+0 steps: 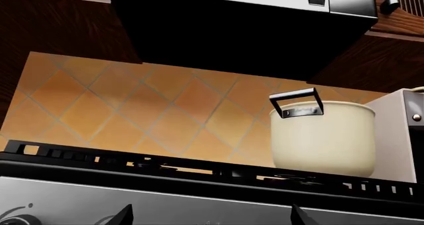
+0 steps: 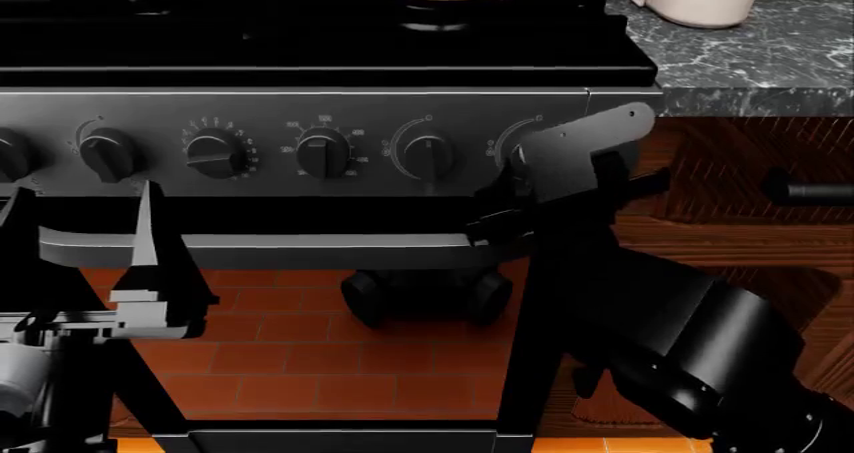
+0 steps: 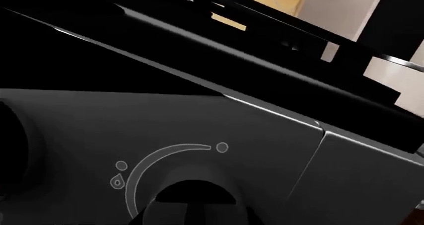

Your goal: Frozen meat rests on a plate on the counter. Retrieve the meat and place it in a pot on a burner. Then turn the burner on.

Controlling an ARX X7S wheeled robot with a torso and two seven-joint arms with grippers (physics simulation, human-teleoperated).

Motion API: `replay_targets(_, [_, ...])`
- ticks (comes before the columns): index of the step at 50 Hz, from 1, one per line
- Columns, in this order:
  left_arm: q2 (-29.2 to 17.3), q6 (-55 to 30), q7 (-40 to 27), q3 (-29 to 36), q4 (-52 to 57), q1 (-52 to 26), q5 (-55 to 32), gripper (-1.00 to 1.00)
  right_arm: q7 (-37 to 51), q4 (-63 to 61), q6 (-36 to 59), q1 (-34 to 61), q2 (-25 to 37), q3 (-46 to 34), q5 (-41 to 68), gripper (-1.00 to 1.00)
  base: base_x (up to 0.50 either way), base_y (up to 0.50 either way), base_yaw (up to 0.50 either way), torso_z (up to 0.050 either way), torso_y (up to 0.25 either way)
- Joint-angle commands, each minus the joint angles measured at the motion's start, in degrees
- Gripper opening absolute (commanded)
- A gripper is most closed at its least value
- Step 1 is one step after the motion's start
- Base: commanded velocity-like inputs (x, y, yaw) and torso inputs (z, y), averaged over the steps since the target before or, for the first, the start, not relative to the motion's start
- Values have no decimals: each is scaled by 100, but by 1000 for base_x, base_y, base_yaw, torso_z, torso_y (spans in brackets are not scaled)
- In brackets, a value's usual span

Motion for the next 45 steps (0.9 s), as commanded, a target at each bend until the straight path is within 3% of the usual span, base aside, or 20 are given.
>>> replay_targets(1, [23,-9,28,-9,-16,12,-4,100,-340,50,-21,28,1,-367,344,-100,11,0,0,0,0])
replay_targets(30, [92,-44,97,-44,-104,18,-15,100,-680,17,39,185,88,-915,24,-100,4,1,4,0,-4])
replay_targets(45, [116,-48,147,-55,-122,27,-62,100,-500,-11,50,119,67,-673,207,-100,3,1,3,0,-3])
